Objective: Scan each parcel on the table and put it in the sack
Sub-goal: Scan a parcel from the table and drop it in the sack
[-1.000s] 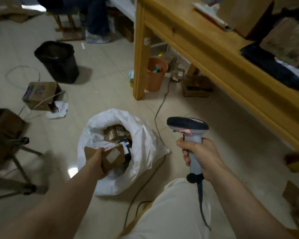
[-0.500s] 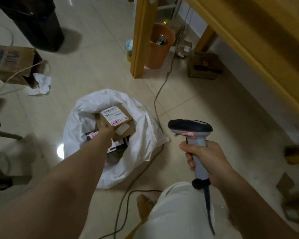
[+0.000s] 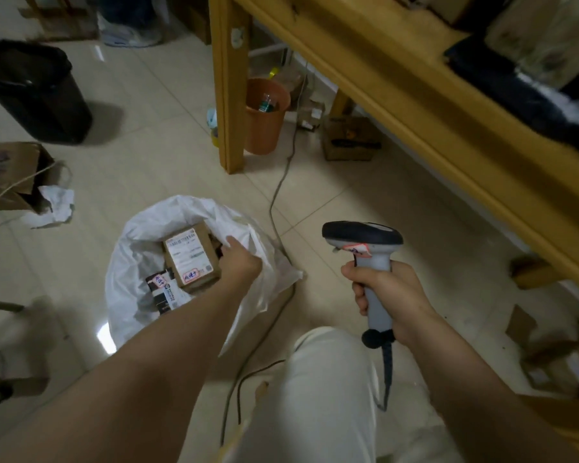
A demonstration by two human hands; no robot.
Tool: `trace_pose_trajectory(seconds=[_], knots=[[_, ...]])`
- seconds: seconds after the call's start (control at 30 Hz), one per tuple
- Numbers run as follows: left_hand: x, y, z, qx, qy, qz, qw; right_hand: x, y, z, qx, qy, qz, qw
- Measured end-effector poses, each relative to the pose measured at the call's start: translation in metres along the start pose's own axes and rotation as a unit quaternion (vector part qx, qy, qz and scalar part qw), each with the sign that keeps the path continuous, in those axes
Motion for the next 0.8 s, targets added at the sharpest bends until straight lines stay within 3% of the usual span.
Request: trace_pose_trajectory(seconds=[0.1, 0.3, 0.6, 0.8], knots=[[-0.065, 0.074, -0.011, -0.021, 0.009, 0.181, 0.983, -0.017, -0.002, -0.033, 0.044, 0.031, -0.016, 0.998], [-0.213, 0.189, -0.014, -0.063, 0.048, 0.416, 0.906, -0.069, -0.007, -0.131, 0.156, 0.148, -0.079, 0.973], [-0.420, 0.303, -0.003, -0.144, -0.012, 0.612, 0.777, -0.158, 0.003, -0.297, 0.327, 0.316, -0.163, 0.876], [-0.523, 0.354, 0.018, -0.132, -0.093, 0.661, 0.733, -0.190, 0.023, -0.376, 0.391, 0.411, -0.170, 0.806]])
Point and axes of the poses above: each hand's wrist, its own x-axis towards the middle knuckle, its own z-axis out of the palm, y = z × x, the point moved 8 cm from there along x, towards the middle knuckle, and after that the axes turned 12 degrees about y, right-handed, at the moved point
